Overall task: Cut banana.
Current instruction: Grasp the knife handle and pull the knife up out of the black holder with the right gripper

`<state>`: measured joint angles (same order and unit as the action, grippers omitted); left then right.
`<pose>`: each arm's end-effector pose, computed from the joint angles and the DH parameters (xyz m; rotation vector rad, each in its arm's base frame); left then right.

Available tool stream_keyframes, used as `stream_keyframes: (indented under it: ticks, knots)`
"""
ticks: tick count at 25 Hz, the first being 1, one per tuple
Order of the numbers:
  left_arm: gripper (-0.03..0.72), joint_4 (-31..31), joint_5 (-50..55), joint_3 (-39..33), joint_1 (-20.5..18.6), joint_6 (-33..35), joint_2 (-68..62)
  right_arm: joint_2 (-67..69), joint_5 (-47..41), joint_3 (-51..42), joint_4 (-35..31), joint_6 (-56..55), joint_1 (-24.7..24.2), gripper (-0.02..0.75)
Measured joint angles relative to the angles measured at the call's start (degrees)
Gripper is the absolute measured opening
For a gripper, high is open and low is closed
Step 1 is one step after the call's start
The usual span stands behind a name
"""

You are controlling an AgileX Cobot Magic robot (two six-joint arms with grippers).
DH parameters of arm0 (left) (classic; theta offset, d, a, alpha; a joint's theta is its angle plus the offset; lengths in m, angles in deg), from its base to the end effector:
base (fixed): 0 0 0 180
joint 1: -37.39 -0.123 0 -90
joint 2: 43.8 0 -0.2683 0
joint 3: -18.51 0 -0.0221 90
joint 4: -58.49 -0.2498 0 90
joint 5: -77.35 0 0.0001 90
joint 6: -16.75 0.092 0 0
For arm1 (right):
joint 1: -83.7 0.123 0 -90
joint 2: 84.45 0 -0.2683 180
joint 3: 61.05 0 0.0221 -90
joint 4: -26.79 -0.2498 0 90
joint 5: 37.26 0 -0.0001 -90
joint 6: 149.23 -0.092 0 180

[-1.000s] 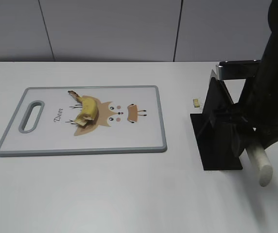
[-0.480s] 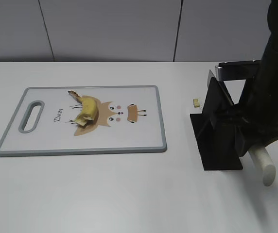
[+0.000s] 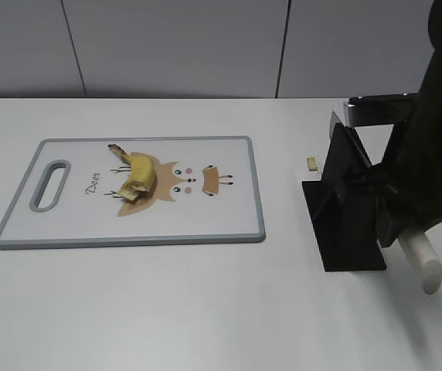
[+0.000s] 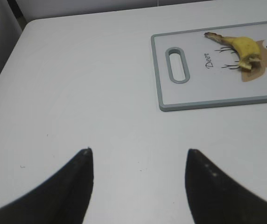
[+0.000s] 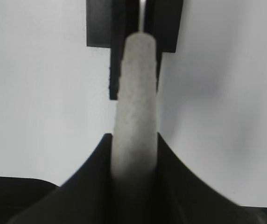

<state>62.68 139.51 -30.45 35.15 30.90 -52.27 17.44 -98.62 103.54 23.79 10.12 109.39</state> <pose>0.0133 -0.0054 0.2703 0.2200 2.0744 0.0858 0.2590 0.1293 0.1987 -0.0994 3.1357 0.0811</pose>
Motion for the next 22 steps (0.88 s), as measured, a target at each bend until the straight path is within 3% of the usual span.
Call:
stream_keyframes:
  ticks: [22]
  knots:
    - [0.591, 0.0, 0.0, 0.0, 0.0, 0.0, 0.0, -12.6, 0.3, 1.4, 3.0, -2.2, 0.0, 0.167]
